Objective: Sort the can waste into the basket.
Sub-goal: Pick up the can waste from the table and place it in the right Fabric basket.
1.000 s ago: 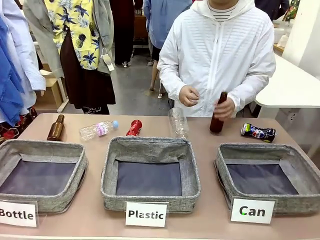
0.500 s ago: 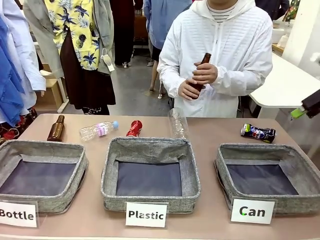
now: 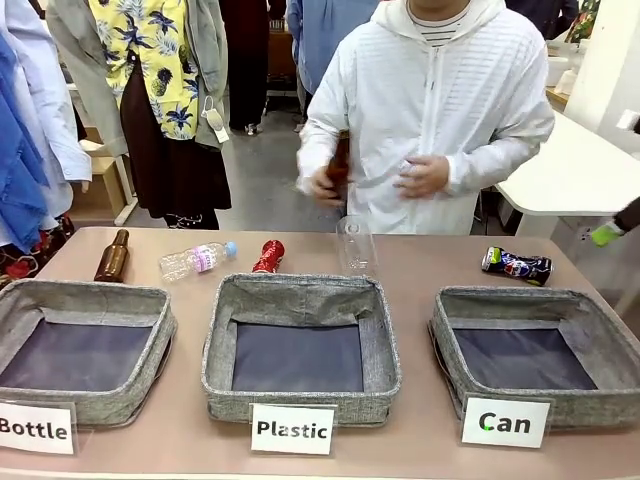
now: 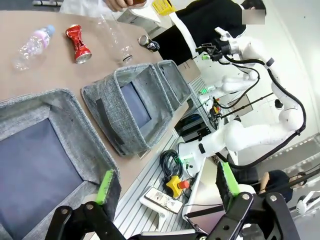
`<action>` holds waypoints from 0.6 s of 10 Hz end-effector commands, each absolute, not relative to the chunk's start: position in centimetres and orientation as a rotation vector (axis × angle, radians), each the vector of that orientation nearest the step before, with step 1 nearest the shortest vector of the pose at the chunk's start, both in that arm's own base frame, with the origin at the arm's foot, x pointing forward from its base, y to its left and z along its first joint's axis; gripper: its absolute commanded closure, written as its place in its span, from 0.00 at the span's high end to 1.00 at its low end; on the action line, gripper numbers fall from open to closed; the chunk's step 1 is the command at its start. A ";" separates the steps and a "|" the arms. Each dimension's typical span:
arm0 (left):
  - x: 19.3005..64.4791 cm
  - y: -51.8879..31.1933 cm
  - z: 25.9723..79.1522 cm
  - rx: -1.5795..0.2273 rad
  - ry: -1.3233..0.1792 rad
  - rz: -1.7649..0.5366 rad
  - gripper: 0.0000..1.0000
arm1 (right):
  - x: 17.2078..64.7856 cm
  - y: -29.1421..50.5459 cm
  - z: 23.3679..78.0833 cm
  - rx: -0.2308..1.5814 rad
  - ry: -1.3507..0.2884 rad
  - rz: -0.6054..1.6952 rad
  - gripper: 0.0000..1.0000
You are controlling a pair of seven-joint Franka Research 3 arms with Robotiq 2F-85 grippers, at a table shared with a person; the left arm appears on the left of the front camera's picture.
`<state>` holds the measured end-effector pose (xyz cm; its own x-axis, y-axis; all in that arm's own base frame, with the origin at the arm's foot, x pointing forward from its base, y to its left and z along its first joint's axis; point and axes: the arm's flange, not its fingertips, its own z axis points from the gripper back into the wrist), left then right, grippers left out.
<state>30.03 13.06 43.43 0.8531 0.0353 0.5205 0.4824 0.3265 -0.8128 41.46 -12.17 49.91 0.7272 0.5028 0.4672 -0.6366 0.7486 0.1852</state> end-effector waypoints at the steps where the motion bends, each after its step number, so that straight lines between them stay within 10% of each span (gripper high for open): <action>1: 30.2 13.0 43.5 -1.235 -0.526 -0.327 1.00 | 37.1 -18.9 48.7 0.502 -0.599 0.662 1.00; 4: 30.0 13.0 43.4 -1.215 -0.498 -0.309 1.00 | 37.4 -18.6 47.3 0.456 -0.677 0.615 1.00; 6: 22.5 17.0 53.3 -1.224 -0.700 -0.422 1.00 | 42.0 -15.4 46.8 0.355 -0.681 0.650 1.00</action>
